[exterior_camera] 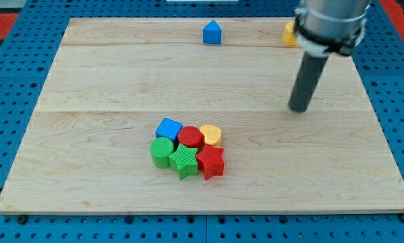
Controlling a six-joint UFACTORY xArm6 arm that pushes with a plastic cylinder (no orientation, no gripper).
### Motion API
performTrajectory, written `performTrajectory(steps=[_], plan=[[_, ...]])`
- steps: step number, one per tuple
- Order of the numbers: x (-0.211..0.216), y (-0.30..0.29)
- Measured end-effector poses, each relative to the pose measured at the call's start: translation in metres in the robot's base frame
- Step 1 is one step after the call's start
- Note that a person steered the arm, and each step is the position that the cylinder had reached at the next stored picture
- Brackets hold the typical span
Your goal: Push the yellow hexagon to the center
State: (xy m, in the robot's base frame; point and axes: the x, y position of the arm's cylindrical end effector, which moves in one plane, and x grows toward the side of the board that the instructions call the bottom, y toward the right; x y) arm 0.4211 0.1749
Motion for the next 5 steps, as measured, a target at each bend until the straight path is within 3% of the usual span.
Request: performTrajectory(steps=[3,4,5], plan=[[-0.156,0.051],[-0.186,0.006],[-0.186,-0.091]])
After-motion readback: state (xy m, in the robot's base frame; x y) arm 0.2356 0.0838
